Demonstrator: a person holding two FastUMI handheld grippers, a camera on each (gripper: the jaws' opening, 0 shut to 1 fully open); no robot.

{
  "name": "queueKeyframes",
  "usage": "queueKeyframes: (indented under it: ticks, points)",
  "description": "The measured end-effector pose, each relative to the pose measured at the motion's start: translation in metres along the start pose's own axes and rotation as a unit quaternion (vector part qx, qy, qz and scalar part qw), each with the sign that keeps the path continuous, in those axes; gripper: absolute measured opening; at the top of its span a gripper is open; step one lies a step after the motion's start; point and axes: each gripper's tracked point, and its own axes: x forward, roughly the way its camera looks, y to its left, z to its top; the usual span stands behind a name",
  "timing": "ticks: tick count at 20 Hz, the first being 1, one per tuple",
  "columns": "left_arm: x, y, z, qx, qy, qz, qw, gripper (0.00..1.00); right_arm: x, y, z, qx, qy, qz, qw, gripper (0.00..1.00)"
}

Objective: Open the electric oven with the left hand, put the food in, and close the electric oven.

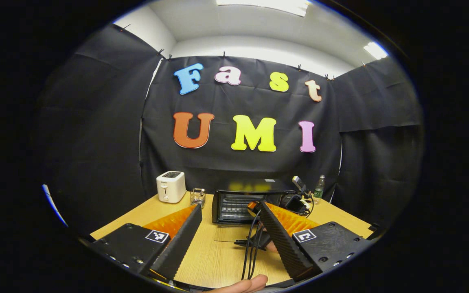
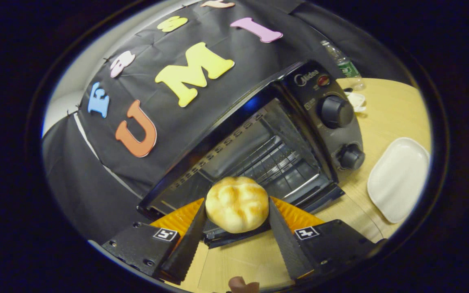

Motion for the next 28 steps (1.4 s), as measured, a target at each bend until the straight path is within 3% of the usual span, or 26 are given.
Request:
queueKeyframes:
  ticks: [3,4,5,12,17,19,20,28]
  points:
    - [0.013,0.011,-0.011,-0.002,0.008,0.009,1.000,0.95,0.025,0.003,0.003,-0.037,-0.014,-0.006,0.999,0.88]
    - [0.018,0.013,-0.015,-0.006,0.014,0.011,1.000,0.87,0.032,0.005,0.008,-0.051,-0.021,-0.006,0.998,0.88]
    - [0.022,0.013,-0.020,-0.014,0.021,0.009,1.000,0.94,0.041,0.007,0.010,-0.063,-0.026,-0.007,0.998,0.88]
    - [0.037,0.019,-0.021,-0.016,0.014,0.004,1.000,0.93,0.082,0.002,0.026,-0.083,-0.045,-0.022,0.995,0.88]
    - [0.037,0.018,-0.021,-0.016,0.016,0.000,1.000,0.93,0.092,0.007,0.028,-0.108,-0.046,-0.009,0.993,0.88]
    - [0.034,0.014,-0.023,-0.016,0.018,-0.003,1.000,0.93,0.092,0.009,0.028,-0.106,-0.044,-0.005,0.993,0.89]
    - [0.033,0.012,-0.022,-0.016,0.018,-0.003,1.000,0.93,0.091,0.008,0.028,-0.103,-0.044,-0.004,0.994,0.96]
    - [0.033,0.012,-0.037,0.011,0.029,0.003,1.000,0.93,0.031,0.006,0.014,-0.117,-0.012,0.014,0.993,0.96]
